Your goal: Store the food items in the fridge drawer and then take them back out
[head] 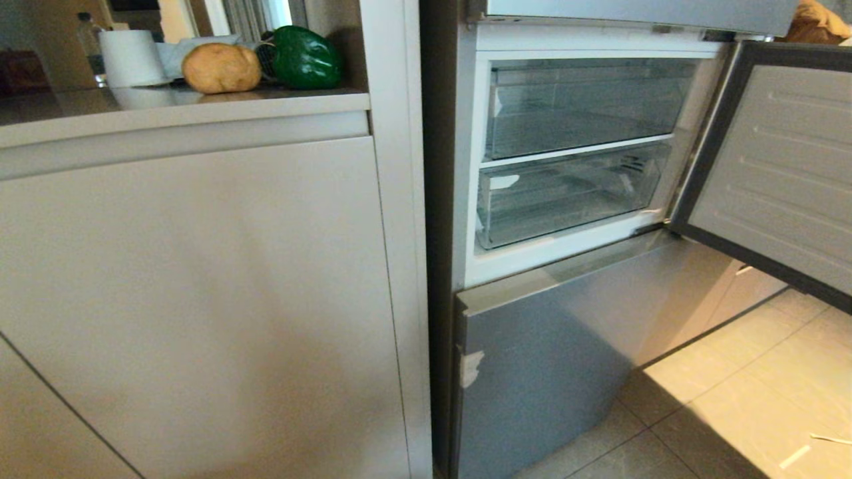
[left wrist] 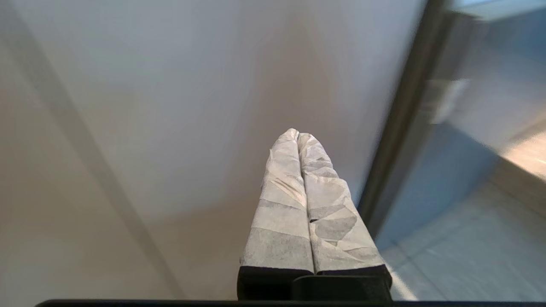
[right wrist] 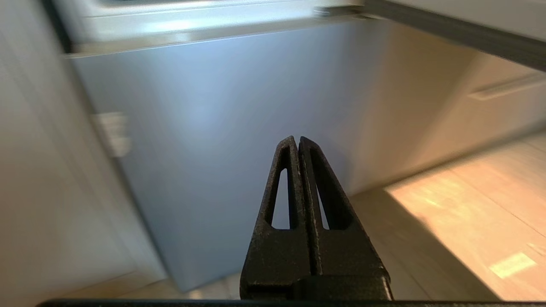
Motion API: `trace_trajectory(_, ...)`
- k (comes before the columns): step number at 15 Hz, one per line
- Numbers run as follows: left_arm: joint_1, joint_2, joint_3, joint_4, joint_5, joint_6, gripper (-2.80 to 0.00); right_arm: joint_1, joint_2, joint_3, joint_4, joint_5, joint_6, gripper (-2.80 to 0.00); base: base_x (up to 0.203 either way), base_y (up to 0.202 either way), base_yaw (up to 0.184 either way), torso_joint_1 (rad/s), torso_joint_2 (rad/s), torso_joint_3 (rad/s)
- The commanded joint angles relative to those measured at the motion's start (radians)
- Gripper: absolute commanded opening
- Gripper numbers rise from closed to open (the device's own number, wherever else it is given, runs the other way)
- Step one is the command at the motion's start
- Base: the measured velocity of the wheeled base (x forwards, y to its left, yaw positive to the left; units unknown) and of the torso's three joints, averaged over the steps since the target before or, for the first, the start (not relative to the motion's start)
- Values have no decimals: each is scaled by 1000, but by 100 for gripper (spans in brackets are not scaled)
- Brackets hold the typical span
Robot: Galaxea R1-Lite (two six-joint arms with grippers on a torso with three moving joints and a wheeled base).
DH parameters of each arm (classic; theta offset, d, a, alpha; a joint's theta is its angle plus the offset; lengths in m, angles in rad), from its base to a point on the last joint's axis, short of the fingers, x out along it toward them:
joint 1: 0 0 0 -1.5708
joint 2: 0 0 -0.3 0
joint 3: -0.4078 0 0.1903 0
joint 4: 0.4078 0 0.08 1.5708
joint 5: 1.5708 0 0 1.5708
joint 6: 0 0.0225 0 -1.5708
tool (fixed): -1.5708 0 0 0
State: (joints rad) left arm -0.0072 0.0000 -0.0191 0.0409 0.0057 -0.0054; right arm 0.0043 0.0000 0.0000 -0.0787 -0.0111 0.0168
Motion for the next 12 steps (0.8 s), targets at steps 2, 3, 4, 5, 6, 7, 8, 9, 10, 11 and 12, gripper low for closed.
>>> trace_trajectory(2,0,2,-1,1,0,-1,-280,0,-2,31,-1,0,0,-280,-1,-4,85,1,4,8)
trace_trajectory(3,0,2,-1,1,0,-1,-280,0,-2,31,0,0,0,-280,0,0,0,0,0,0)
trace_trajectory(4,0,2,-1,1,0,-1,-280,0,-2,31,-1,0,0,-280,0,0,0,0,0,0)
trace_trajectory(5,0,2,-1,1,0,-1,-280,0,-2,31,-1,0,0,-280,0,0,0,0,0,0)
trace_trajectory(6,0,2,-1,1,0,-1,-280,0,-2,31,-1,-1,2,-280,0,0,0,0,0,0)
trace_trajectory(7,0,2,-1,1,0,-1,-280,0,-2,31,-1,1,-12,-280,0,0,0,0,0,0)
trace_trajectory(8,0,2,-1,1,0,-1,-280,0,-2,31,-1,5,-40,-280,0,0,0,0,0,0)
trace_trajectory(9,0,2,-1,1,0,-1,-280,0,-2,28,-1,5,-80,-280,0,0,0,0,0,0)
trace_trajectory(10,0,2,1,1,0,-1,-280,0,-2,9,1,10,-76,-280,0,0,0,0,0,0)
trace_trajectory(11,0,2,-1,1,0,-1,-280,0,5,-26,7,24,-56,-280,0,0,0,0,0,0)
trace_trajectory(12,0,2,-1,1,0,-1,-280,0,38,-54,19,54,-37,-280,0,0,0,0,0,0)
